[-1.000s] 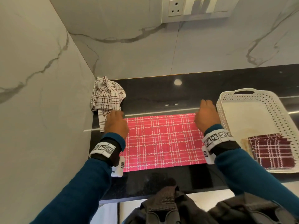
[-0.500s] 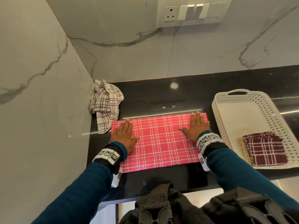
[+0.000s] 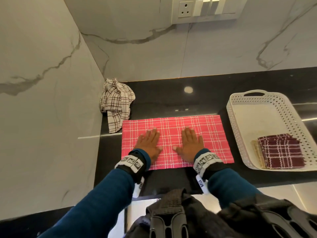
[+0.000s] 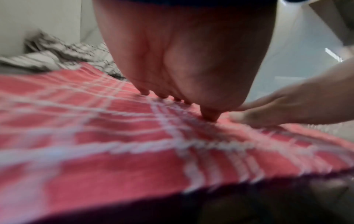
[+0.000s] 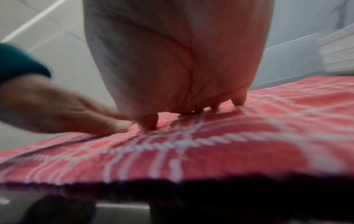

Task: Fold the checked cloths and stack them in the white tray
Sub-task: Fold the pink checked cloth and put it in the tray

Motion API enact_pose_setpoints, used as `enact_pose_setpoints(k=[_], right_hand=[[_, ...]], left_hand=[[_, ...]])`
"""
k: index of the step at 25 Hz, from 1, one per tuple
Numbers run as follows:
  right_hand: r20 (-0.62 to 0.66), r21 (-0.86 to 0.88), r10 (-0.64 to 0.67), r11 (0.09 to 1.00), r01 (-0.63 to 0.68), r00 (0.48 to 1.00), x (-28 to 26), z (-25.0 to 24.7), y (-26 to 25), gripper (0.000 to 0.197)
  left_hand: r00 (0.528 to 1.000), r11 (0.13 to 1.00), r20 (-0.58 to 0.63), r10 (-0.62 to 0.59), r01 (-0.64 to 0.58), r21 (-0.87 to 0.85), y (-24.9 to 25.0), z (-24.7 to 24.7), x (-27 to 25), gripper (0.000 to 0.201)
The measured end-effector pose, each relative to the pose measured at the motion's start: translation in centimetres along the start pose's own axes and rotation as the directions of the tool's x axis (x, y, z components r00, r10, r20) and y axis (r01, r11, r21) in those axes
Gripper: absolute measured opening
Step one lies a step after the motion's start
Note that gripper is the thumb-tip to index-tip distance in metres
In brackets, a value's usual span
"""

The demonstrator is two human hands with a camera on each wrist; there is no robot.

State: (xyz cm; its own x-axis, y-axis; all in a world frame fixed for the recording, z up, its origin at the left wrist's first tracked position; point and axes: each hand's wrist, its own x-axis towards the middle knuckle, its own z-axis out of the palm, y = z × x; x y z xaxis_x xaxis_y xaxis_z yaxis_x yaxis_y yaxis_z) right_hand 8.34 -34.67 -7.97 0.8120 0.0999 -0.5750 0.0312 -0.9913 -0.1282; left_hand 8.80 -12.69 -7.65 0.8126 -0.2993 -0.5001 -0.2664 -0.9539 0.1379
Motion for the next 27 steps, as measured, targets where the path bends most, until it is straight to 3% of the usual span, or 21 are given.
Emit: enact_pose_setpoints(k=[4, 7, 9, 12, 14, 21, 24, 27], right_hand=[[-0.067, 0.074, 0.232, 0.971, -0.227, 0.97, -2.0, 1.0, 7.7, 0.103], [-0.095, 0.105, 0.35, 0.935, -0.34, 0.932, -3.3, 1.0, 7.5, 0.099], [-0.156, 0.092, 0.212, 0.975, -0.2, 0.965, -4.3, 1.2, 4.0, 0.088], [-0.126, 0.034, -0.168, 0.984, 0.174, 0.978, -6.4, 3.4, -2.3, 0.074], [-0.088, 0.001, -0.229, 0.973, 0.23, 0.969, -7.1, 5.4, -2.7, 0.073], [-0.16, 0.033, 0.107, 0.994, -0.103, 0.981, -8.9, 7.1, 9.5, 0.096], [-0.145, 0.047, 0.136, 0.99, -0.13, 0.98, -9.1, 7.0, 10.1, 0.097], [-0.14, 0.079, 0.168, 0.984, -0.159, 0.976, -9.4, 6.8, 9.8, 0.096]], left_hand=[[0.987, 0.986, -0.016, -0.16, 0.159, -0.045, -5.6, 1.6, -3.9, 0.079], [0.97, 0.97, -0.018, -0.244, 0.244, -0.014, -5.7, 1.8, -5.5, 0.079], [0.983, 0.987, -0.085, -0.16, 0.161, 0.004, -2.8, 1.5, -5.7, 0.076], [0.995, 1.0, -0.099, -0.007, 0.007, 0.001, 3.4, 2.2, -5.6, 0.07], [0.996, 1.0, -0.082, -0.023, 0.024, 0.009, 5.4, 3.8, -5.6, 0.068], [0.939, 0.963, -0.22, -0.265, 0.248, -0.102, -0.4, 9.0, -10.1, 0.086], [0.931, 0.955, -0.223, -0.29, 0.266, -0.13, -0.7, 9.4, -10.4, 0.089], [0.924, 0.945, -0.223, -0.309, 0.274, -0.176, -0.5, 8.5, -10.6, 0.074]])
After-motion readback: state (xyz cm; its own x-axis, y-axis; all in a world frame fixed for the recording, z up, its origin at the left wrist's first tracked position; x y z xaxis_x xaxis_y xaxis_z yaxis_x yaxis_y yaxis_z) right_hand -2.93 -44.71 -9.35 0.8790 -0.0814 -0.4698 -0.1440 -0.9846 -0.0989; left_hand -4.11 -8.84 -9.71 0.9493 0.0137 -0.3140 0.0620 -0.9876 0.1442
